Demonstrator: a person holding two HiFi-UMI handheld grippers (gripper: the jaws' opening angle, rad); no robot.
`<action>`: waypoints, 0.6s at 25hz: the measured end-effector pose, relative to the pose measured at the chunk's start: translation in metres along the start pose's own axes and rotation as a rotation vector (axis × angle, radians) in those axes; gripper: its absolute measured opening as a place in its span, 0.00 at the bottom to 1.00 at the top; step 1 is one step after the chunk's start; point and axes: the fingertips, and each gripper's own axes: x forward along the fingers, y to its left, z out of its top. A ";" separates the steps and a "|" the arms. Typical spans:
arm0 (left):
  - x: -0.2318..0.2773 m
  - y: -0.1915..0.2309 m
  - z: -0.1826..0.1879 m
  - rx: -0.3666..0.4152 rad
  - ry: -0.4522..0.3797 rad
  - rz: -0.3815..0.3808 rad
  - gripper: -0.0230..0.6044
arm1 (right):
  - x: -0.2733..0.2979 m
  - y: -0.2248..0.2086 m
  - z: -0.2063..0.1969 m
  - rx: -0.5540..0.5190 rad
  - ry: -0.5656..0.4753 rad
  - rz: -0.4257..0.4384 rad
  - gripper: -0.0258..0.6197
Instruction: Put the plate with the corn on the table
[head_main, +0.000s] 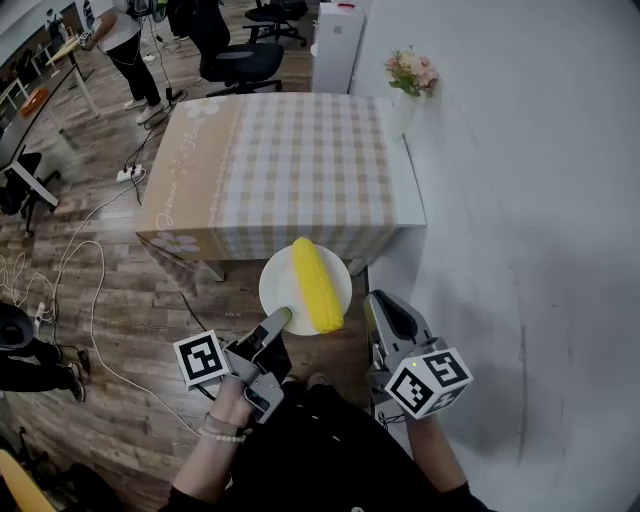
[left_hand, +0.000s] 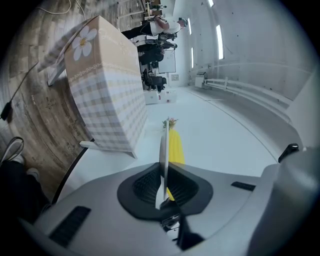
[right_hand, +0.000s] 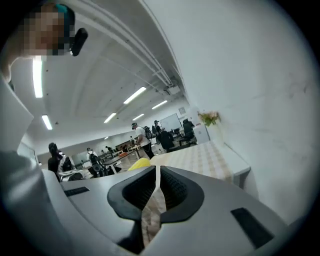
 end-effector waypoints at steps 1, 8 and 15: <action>0.000 0.000 0.000 -0.002 0.001 -0.003 0.08 | 0.002 -0.002 -0.006 0.063 0.018 0.011 0.11; 0.000 -0.001 -0.001 0.002 0.014 -0.024 0.08 | 0.016 0.002 -0.032 0.546 0.031 0.179 0.24; -0.003 -0.008 -0.004 0.009 0.036 -0.040 0.08 | 0.027 0.013 -0.041 0.698 0.041 0.252 0.24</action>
